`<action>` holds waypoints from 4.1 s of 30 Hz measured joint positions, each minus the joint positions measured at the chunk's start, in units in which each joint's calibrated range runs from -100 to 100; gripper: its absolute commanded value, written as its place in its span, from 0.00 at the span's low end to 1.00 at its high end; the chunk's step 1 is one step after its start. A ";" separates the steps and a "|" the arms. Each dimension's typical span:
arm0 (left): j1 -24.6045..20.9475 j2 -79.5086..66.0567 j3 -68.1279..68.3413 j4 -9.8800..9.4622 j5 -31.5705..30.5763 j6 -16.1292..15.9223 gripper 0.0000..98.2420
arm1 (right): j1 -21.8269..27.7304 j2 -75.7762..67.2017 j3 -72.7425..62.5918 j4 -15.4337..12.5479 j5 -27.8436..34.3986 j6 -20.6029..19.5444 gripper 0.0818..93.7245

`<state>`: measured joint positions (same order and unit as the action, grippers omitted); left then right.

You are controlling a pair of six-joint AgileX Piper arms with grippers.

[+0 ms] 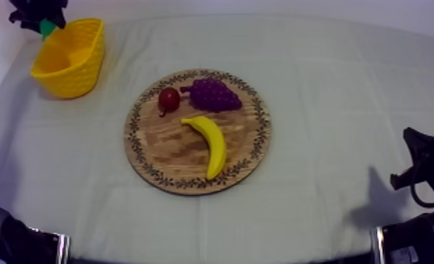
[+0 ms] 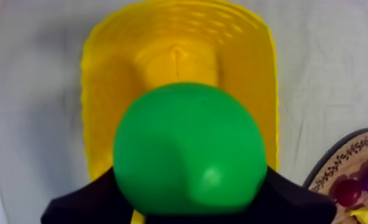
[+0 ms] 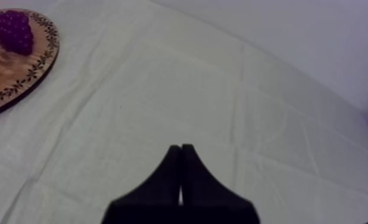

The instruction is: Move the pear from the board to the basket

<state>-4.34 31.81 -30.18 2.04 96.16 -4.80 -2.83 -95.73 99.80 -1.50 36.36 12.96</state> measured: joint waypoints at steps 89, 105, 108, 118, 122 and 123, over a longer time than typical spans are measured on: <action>-3.56 -43.22 41.63 3.17 -13.42 -4.10 0.72 | 0.00 0.00 0.00 0.00 0.00 0.00 0.00; -4.86 -69.19 59.80 4.66 -15.81 -4.06 0.63 | 0.00 0.00 0.00 0.00 0.00 0.00 0.00; -4.78 -73.19 63.34 5.82 -18.05 -4.51 0.59 | 0.00 0.00 0.00 0.00 0.00 0.00 0.00; -3.61 -87.43 77.72 8.69 -28.41 -6.41 0.45 | 0.00 0.00 0.00 0.00 0.00 -0.04 0.00; -3.11 -93.88 83.97 9.08 -33.67 -6.62 0.36 | 0.00 0.00 0.00 0.00 0.00 0.03 0.00; -3.04 -95.29 85.72 9.16 -34.81 -6.62 0.34 | 0.00 0.00 0.00 0.00 0.00 0.07 0.00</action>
<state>-7.39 -63.48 55.54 11.19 61.35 -11.41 -2.83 -95.73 99.80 -1.50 36.36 13.02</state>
